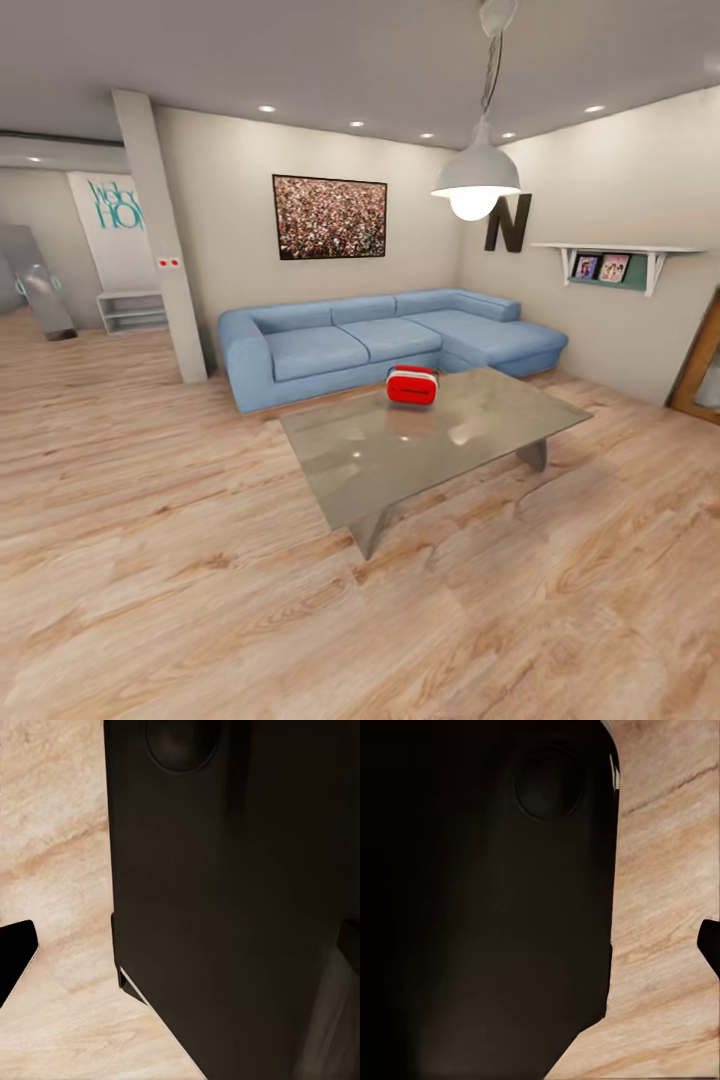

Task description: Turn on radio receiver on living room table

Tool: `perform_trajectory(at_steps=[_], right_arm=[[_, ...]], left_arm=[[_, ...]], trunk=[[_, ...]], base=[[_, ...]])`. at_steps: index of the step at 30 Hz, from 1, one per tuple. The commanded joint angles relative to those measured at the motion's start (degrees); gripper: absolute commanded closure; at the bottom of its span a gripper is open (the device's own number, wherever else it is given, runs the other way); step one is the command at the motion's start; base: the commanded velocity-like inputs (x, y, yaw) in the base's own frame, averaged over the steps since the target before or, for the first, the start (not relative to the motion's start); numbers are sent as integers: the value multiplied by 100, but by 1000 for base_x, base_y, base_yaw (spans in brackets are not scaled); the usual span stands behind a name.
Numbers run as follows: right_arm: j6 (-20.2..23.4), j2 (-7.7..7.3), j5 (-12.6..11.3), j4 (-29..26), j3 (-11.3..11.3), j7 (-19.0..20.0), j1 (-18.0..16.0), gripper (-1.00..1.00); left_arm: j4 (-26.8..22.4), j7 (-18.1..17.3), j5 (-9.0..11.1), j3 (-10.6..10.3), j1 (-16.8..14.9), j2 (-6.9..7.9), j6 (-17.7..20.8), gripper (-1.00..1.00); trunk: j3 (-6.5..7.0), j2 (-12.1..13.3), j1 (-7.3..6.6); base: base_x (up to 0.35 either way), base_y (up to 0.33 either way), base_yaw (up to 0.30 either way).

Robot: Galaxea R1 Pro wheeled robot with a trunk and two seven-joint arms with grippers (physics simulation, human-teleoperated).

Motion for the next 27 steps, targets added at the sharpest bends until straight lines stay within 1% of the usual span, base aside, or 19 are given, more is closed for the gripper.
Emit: perform_trajectory(at_steps=[1, 27], right_arm=[[0, -1, 0, 0, 0, 0, 0, -100], [0, -2, 0, 0, 0, 0, 0, -100]], left_arm=[[0, 0, 0, 0, 0, 0, 0, -100], [0, 0, 0, 7, 0, -7, 0, -100]], trunk=[[0, 0, 0], [0, 0, 0]], base=[[0, 0, -294], [0, 0, -294]])
